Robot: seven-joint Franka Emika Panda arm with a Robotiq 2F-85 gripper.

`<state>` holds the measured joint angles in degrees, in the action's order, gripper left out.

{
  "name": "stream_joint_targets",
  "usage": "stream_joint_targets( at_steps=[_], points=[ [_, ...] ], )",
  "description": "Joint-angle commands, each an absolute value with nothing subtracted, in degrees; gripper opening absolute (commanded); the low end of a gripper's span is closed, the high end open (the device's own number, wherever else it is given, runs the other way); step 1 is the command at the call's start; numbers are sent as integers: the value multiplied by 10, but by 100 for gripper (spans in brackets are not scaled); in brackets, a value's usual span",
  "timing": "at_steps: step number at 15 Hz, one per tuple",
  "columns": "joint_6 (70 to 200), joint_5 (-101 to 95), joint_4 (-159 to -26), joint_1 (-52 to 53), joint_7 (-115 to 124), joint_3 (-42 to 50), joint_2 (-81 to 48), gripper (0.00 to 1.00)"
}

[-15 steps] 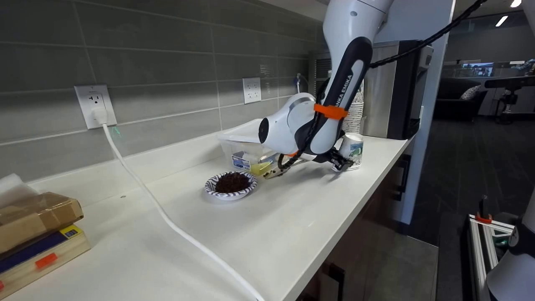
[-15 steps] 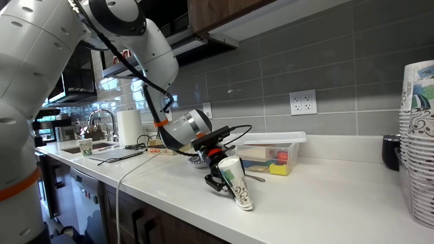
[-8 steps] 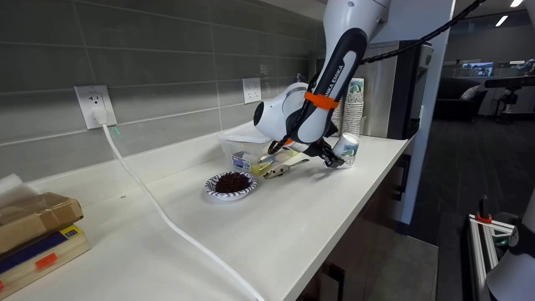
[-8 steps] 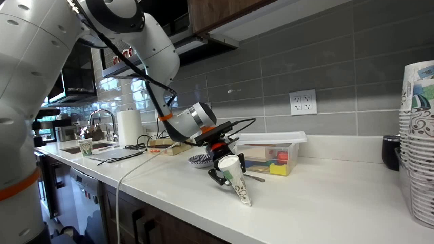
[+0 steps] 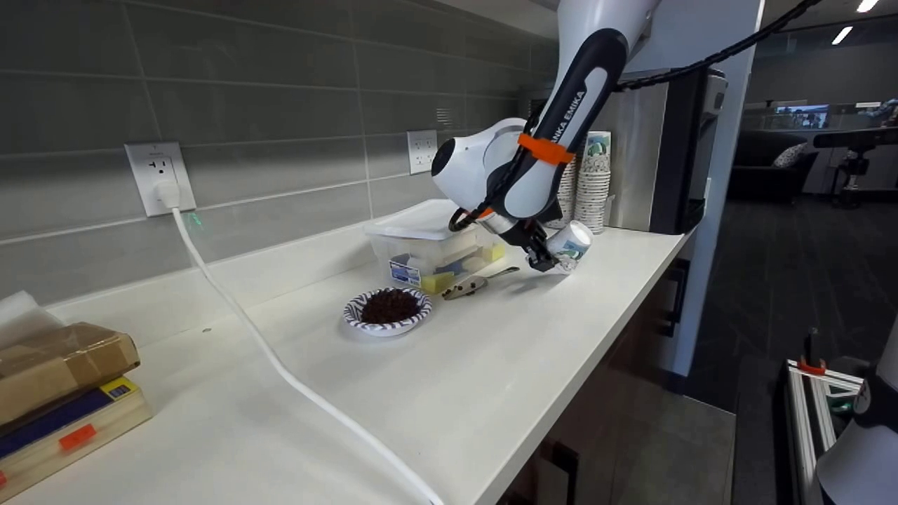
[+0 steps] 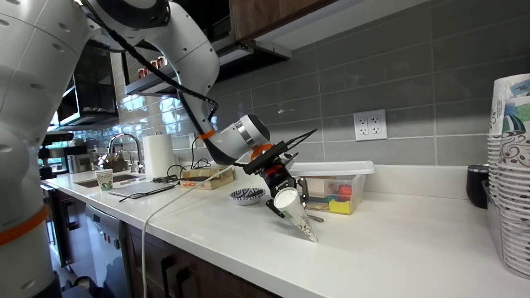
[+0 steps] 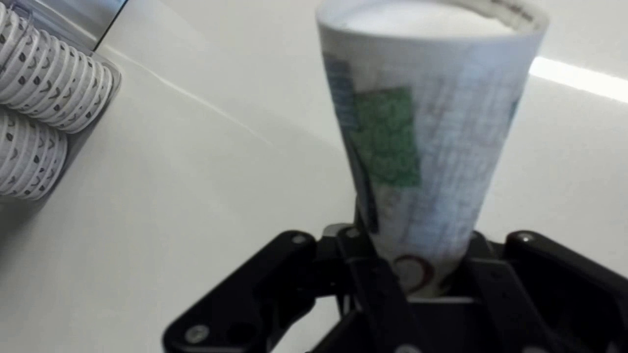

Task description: Flip the cup over

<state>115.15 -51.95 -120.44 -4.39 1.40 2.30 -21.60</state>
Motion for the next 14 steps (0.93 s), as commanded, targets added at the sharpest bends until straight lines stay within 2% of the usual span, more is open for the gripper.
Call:
stream_joint_targets(
  at_steps=[1,14],
  points=[
    [1197,-508,-1222,-49,59,33,-186,5],
    [1300,-504,-1247,-52,244,76,-135,5]
  ],
)
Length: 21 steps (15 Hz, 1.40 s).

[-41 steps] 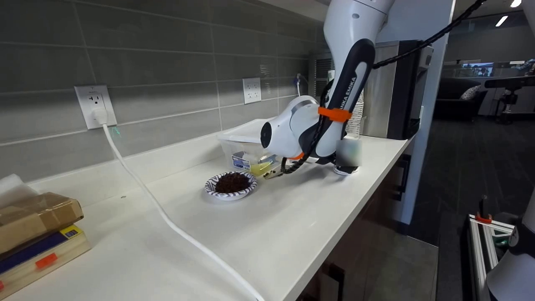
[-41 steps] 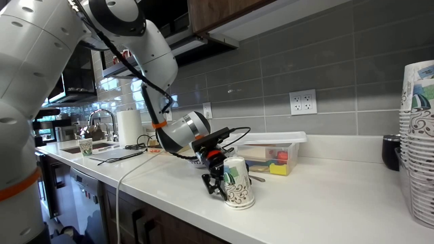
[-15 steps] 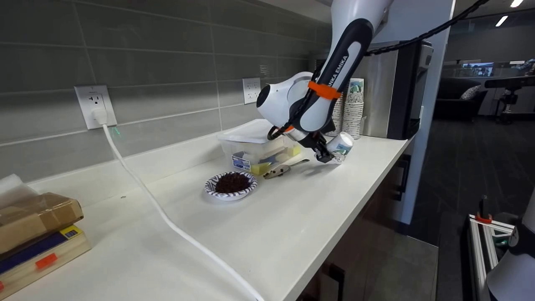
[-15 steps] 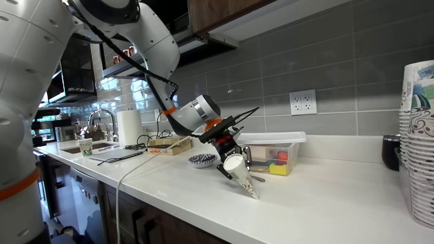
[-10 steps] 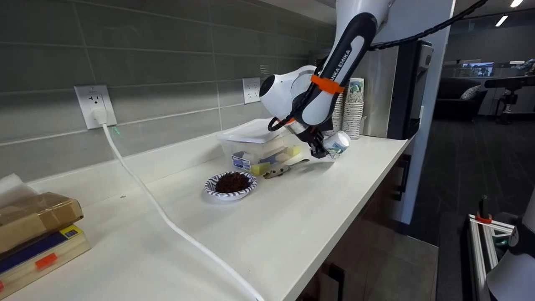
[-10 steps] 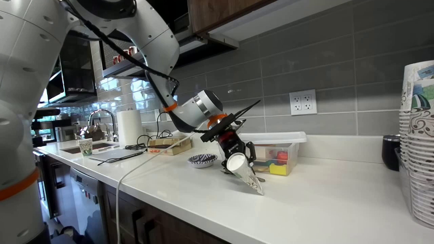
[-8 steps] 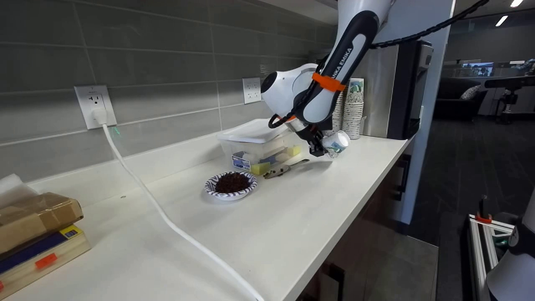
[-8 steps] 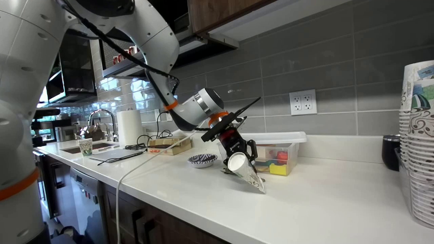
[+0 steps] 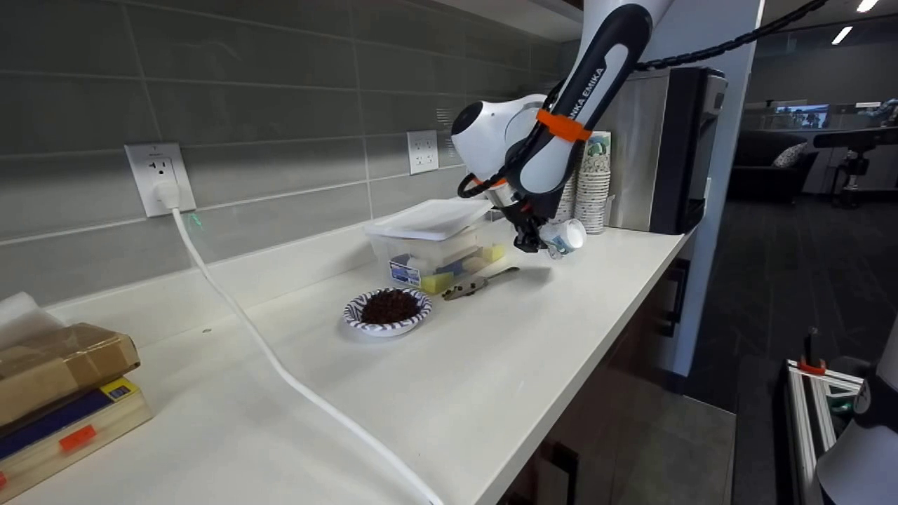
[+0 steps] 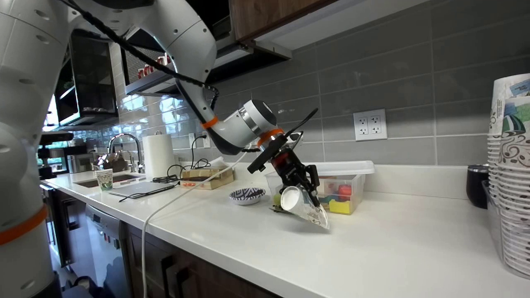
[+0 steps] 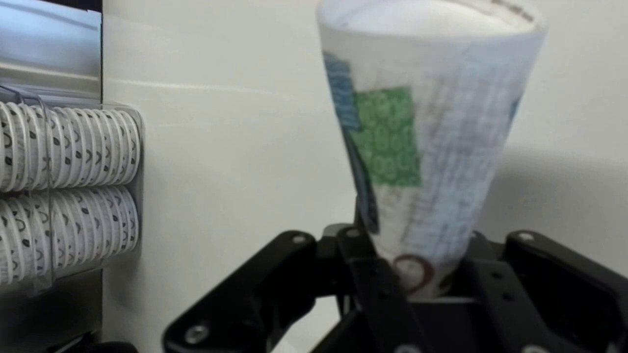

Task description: Flip the cup over

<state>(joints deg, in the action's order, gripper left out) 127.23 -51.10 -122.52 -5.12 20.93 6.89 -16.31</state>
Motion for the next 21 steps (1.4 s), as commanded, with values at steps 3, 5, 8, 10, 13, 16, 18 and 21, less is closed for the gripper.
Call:
stream_joint_targets(
  at_steps=[3,5,8,10,13,16,18,21],
  points=[
    [1330,-517,-1254,-49,291,83,-123,5],
    [1353,-536,-1262,-47,324,88,-113,5],
    [1383,-589,-1276,-48,378,98,-94,5],
    [1399,-631,-1288,-51,419,103,-78,5],
    [1414,-708,-1309,-60,501,113,-47,5],
    [1414,-781,-1330,-72,599,117,-18,5],
    [1407,-812,-1348,-83,658,118,-3,5],
    [1409,-843,-1376,-96,770,119,10,5]
  ],
)
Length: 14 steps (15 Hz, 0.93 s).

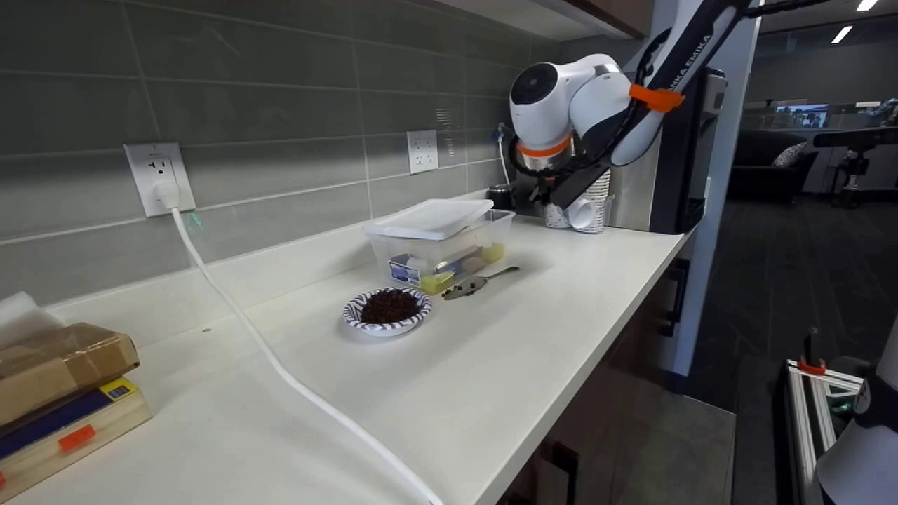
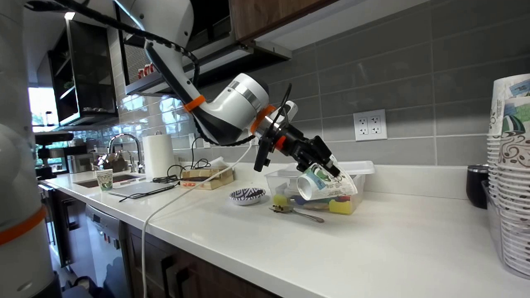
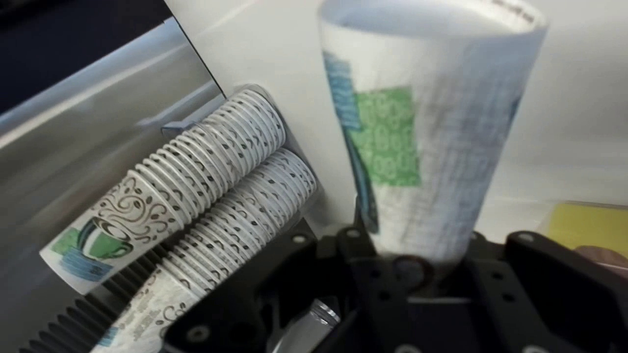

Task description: Flip the cup over

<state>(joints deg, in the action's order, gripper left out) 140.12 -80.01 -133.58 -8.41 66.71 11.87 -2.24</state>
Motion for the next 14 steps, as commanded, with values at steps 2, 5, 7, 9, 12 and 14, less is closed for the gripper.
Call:
stream_joint_targets(
  at_steps=[2,5,7,9,12,14],
  points=[
    [1410,-865,-1388,-103,838,120,15,5],
    [1408,-925,-1396,-107,952,120,17,5],
    [1402,-977,-1399,-108,1019,119,16,5],
    [1393,-1037,-1400,-107,1091,117,10,5],
    [1372,-1105,-1413,-105,1168,115,1,5],
    [1357,-1141,-1426,-105,1206,114,-4,5]
  ],
)
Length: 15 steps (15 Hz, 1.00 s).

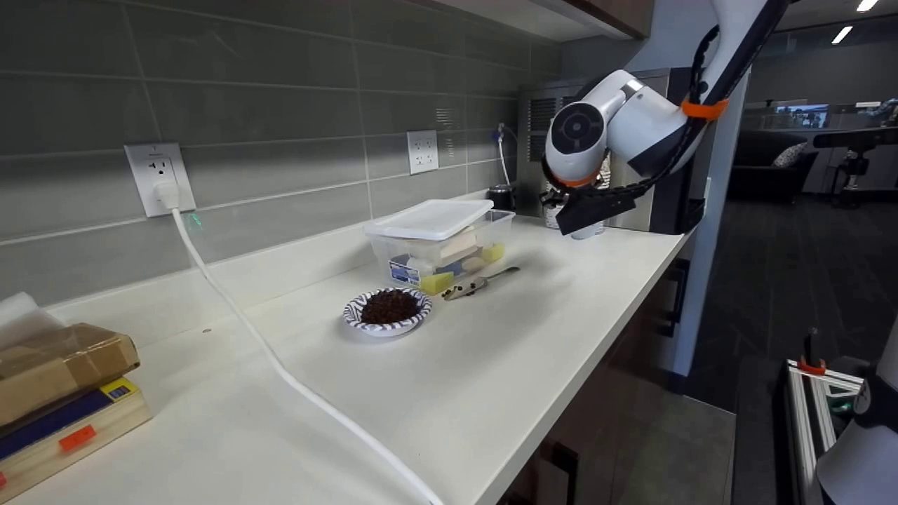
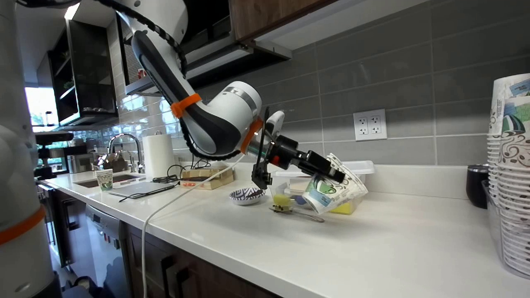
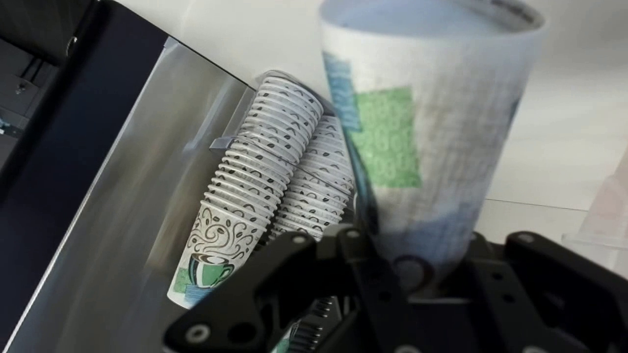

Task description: Flip the cup over

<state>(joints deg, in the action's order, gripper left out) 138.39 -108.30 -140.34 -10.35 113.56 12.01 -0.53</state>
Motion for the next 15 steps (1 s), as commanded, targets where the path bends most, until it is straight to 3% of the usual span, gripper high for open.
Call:
stream_joint_targets(
  at_steps=[1,15],
  points=[
    [1348,-1158,-1432,-104,1226,113,-7,5],
    [1195,-1316,-1468,-109,1397,99,-68,5]
  ],
)
